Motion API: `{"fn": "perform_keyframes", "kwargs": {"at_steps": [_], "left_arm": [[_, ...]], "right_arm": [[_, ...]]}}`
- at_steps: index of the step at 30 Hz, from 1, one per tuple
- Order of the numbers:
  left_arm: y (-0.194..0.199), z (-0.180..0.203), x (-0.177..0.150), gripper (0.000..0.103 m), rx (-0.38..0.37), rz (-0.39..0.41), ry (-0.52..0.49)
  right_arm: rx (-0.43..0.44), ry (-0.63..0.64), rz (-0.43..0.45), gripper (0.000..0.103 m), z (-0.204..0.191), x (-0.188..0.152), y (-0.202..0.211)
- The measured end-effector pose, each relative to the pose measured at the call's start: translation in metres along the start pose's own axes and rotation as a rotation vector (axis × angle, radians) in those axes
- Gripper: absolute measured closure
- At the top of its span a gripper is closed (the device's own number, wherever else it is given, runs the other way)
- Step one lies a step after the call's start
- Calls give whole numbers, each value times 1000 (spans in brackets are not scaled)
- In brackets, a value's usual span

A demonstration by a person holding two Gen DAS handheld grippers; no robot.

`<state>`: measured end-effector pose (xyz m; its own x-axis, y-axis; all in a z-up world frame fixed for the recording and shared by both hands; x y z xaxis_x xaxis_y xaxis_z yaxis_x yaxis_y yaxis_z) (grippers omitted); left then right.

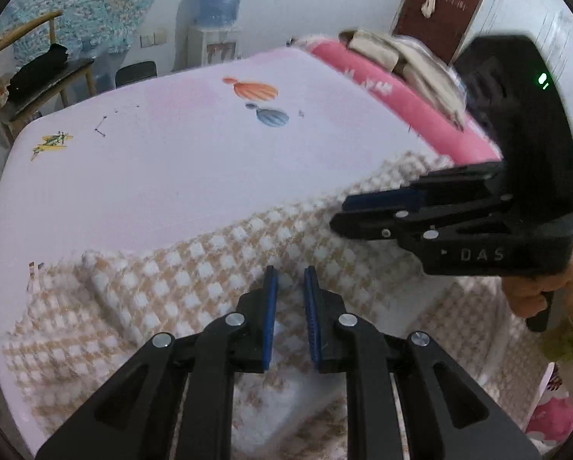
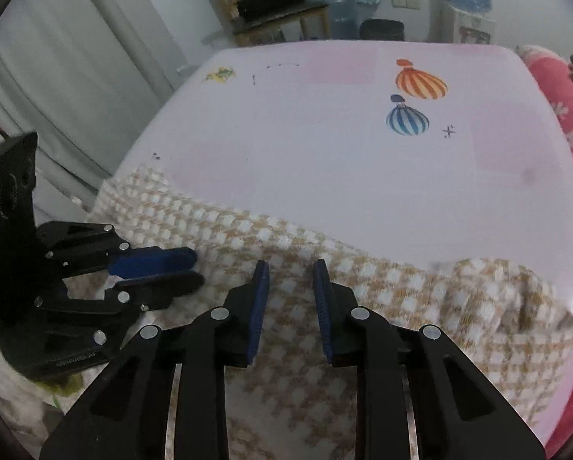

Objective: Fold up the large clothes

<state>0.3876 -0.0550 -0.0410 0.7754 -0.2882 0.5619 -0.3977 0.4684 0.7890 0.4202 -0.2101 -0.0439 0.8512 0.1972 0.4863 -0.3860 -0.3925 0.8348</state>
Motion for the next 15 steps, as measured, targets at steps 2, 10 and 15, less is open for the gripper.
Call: {"fn": "perform_keyframes", "kwargs": {"at_steps": [2, 10, 15], "left_arm": [[10, -1, -1, 89, 10, -3, 24], [17, 11, -34, 81, 71, -22, -53], [41, 2, -44, 78, 118, 0, -4]], "right_arm": [[0, -48, -9, 79, 1, -3, 15], [-166, 159, 13, 53, -25, -57, 20], [-224, 87, 55, 53, -16, -72, 50]]}}
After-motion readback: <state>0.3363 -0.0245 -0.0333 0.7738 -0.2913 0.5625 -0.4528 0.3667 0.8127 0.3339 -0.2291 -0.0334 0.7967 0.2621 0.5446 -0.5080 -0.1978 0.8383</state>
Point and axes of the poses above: each gripper's, at about its wrist camera, not at the fingertips, and y roughly against the way its jaws point, z to its right, x to its top, the point moved 4 cm from there along -y, roughly the way its jaws point, and after that the axes turned 2 degrees about y, right-handed, at the moved point
